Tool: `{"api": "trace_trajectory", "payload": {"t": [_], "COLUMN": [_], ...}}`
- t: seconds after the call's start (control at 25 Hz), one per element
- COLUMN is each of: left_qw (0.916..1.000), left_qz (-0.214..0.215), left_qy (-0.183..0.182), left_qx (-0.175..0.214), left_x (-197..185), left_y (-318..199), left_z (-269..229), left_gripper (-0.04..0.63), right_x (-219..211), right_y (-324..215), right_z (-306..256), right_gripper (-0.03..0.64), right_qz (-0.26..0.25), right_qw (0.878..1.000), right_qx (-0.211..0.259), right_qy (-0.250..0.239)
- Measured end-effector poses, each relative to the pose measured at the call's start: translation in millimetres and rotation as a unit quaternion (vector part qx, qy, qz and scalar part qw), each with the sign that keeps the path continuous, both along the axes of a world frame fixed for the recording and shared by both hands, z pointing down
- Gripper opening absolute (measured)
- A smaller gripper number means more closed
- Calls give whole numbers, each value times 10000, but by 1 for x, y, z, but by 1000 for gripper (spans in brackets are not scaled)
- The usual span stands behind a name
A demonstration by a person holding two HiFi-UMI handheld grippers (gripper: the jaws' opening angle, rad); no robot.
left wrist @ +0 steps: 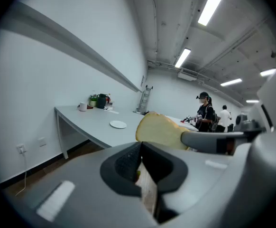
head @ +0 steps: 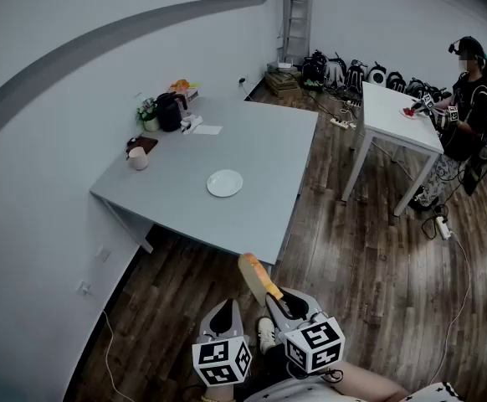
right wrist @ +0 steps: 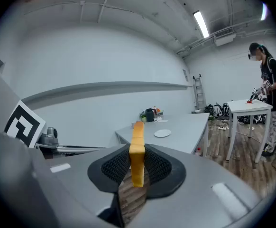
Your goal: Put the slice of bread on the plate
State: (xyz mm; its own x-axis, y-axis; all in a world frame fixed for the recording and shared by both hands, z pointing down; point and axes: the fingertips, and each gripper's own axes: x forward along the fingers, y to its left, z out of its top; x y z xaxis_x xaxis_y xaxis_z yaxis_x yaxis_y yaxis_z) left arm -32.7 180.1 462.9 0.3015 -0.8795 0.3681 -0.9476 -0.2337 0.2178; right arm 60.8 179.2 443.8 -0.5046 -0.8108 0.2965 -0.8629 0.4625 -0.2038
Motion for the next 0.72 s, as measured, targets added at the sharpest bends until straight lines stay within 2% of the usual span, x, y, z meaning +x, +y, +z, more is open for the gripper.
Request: {"api": "trace_trajectory", "payload": {"t": [0.16,0.72], "left_qw": [9999,9998], "left_qz": [25,-57], "left_qy": [-87,-111], "left_qx": [92,153], "left_x": [-16,-58], "left_y": [-47,-243], "left_z": [3,-10], "left_gripper": [8,8], "right_x": [-14,-46], "right_y": [-52,-258], "right_z": [2,-1], "right_gripper": [84,84], "right_qz": [36,36], "right_qw": [9998,9996], "right_qx": [37,-69], "right_qy": [-168,-256]}}
